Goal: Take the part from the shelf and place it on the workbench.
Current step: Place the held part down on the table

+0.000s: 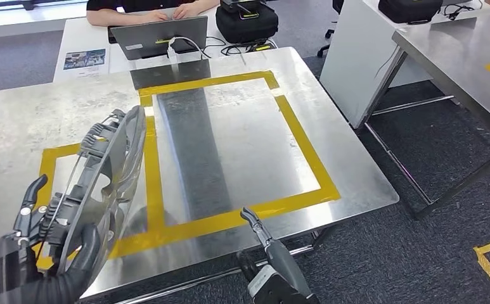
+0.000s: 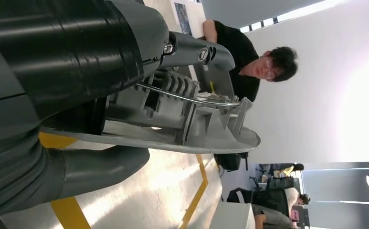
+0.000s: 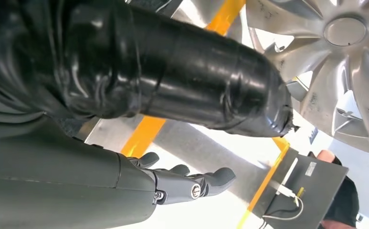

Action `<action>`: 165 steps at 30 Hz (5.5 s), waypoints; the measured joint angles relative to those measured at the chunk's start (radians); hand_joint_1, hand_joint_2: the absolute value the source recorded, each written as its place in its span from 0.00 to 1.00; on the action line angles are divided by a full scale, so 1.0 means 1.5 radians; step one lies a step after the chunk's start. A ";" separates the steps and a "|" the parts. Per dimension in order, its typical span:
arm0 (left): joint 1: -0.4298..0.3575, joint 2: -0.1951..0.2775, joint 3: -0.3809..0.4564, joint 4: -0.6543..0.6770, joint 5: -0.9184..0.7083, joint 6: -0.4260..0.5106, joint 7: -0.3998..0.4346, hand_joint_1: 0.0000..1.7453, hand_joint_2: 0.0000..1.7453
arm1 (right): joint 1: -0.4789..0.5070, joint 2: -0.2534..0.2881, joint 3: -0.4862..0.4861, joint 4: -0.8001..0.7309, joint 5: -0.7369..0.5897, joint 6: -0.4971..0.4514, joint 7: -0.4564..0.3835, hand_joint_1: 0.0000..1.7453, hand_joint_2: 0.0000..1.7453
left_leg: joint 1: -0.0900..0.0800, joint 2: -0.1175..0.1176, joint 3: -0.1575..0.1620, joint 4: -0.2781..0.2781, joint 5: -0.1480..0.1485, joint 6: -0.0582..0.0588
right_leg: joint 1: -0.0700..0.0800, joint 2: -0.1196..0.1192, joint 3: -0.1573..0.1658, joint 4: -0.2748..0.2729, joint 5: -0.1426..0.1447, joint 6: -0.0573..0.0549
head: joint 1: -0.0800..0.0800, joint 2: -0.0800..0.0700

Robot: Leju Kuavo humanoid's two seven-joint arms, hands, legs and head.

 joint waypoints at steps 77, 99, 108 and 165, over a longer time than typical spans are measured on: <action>-0.292 -0.120 -0.045 0.388 -0.472 -0.546 0.061 1.00 1.00 | -0.056 0.049 0.004 0.028 -0.014 0.076 -0.082 0.00 0.00 | -0.005 -0.003 0.000 -0.028 0.019 0.019 | -0.001 -0.004 -0.025 0.003 0.021 0.009 | 0.029 0.000; -0.417 -0.200 -0.150 0.579 -0.369 -0.498 -0.030 1.00 1.00 | -0.042 0.064 -0.039 -0.012 -0.020 0.096 -0.106 0.00 0.00 | -0.003 -0.001 -0.002 -0.024 0.021 0.027 | -0.008 -0.002 -0.062 0.083 -0.031 0.031 | 0.013 0.000; -0.438 -0.213 -0.168 0.642 -0.332 -0.467 -0.032 1.00 1.00 | -0.042 0.063 -0.056 -0.015 -0.033 0.111 -0.105 0.00 0.00 | -0.007 -0.003 -0.005 -0.026 0.023 0.021 | -0.007 -0.002 -0.027 -0.002 0.024 0.018 | 0.033 0.000; -0.514 -0.255 -0.232 0.818 -0.274 -0.331 -0.068 0.00 1.00 | -0.070 0.053 -0.080 0.015 -0.112 0.114 -0.118 0.00 0.00 | -0.012 0.000 0.012 -0.046 0.027 0.009 | -0.013 0.001 -0.024 -0.016 0.037 0.016 | 0.003 0.000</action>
